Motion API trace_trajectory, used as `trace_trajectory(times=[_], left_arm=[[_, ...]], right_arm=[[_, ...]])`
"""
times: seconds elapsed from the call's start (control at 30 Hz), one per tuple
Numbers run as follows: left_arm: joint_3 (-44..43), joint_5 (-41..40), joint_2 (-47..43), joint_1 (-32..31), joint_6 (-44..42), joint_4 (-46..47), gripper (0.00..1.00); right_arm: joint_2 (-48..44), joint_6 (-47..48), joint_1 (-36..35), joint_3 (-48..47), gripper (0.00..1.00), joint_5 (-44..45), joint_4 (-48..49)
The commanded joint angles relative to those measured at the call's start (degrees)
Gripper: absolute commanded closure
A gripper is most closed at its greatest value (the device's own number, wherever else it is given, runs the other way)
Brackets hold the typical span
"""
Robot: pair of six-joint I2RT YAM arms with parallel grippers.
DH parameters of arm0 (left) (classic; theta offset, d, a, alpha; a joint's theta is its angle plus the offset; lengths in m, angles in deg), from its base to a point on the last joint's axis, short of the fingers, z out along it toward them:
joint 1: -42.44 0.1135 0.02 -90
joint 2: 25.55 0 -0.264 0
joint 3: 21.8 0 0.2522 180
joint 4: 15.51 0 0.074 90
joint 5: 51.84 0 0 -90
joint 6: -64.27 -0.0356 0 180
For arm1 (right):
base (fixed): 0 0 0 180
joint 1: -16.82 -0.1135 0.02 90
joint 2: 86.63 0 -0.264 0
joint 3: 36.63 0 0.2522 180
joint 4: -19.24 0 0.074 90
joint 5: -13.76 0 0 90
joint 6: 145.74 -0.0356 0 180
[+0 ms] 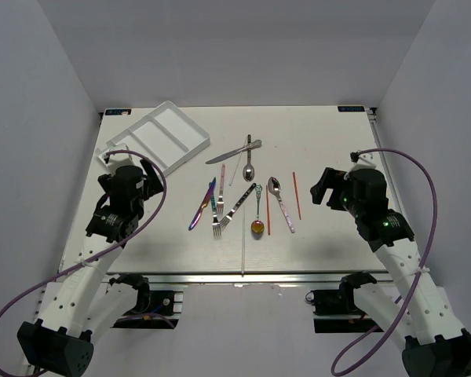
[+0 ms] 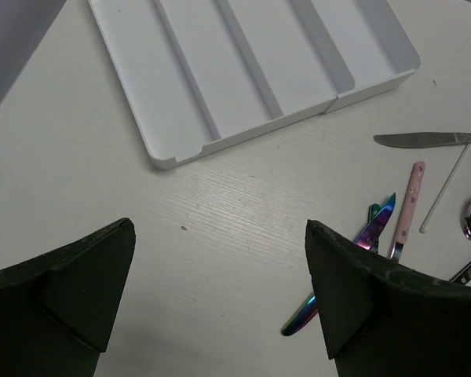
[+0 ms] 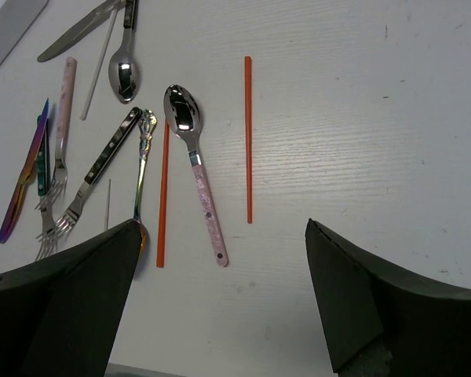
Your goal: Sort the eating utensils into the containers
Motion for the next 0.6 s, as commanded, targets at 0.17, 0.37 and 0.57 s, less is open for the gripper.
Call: trace_trajectory(times=[0.17, 0.37, 0.57], left_arm=[[-1.31, -2.54, 0.18, 0.25, 0.95, -1.00, 0.02], [-1.84, -3.07, 1.41, 0.25, 1.39, -1.71, 0.02], [-1.75, -2.54, 1.67, 0.25, 1.39, -1.71, 0.02]], right_arm=[[-2.12, 0.10, -0.27, 1.57, 0.11, -7.75, 7.48], [5.32, 0.01, -1.76, 1.14, 0.11, -13.39, 10.84], [20.01, 3.97, -12.92, -5.10, 0.12, 5.83, 3.01]])
